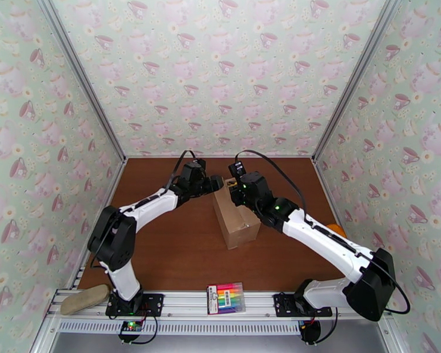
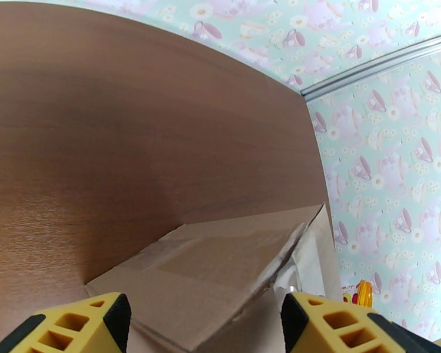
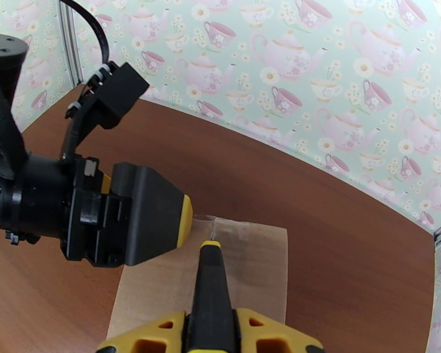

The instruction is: Unpack the express box

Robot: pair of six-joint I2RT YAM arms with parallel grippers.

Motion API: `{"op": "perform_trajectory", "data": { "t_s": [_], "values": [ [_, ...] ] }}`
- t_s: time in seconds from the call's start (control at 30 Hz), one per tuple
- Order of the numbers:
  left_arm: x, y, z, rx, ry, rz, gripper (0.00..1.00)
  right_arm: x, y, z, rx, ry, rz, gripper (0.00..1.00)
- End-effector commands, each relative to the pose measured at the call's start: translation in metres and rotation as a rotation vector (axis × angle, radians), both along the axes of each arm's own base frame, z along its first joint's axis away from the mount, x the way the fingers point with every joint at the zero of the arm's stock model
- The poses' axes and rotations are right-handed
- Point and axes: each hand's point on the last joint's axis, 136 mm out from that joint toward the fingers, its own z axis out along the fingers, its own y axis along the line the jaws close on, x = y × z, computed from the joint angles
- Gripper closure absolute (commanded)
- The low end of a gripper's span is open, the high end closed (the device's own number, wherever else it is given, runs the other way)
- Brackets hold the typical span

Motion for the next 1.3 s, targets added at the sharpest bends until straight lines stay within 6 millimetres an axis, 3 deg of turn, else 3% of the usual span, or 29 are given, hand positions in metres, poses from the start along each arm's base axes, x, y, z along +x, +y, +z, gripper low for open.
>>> {"op": "perform_trajectory", "data": {
  "t_s": [0.0, 0.5, 1.07, 1.27],
  "values": [
    [0.002, -0.008, 0.002, -0.021, -0.001, -0.043, 0.27, -0.009, -0.005, -0.016, -0.033, 0.052, -0.001, 1.0],
    [-0.003, -0.015, 0.008, -0.053, -0.008, -0.077, 0.27, -0.01, -0.005, -0.018, -0.037, 0.058, -0.002, 1.0],
    [-0.005, -0.013, -0.021, -0.017, 0.084, -0.032, 0.3, -0.014, -0.002, -0.026, -0.056, 0.069, -0.002, 1.0],
    [-0.005, -0.007, -0.027, 0.014, 0.107, -0.004, 0.31, -0.019, -0.002, -0.016, -0.06, 0.047, 0.001, 1.0]
  ]
}}
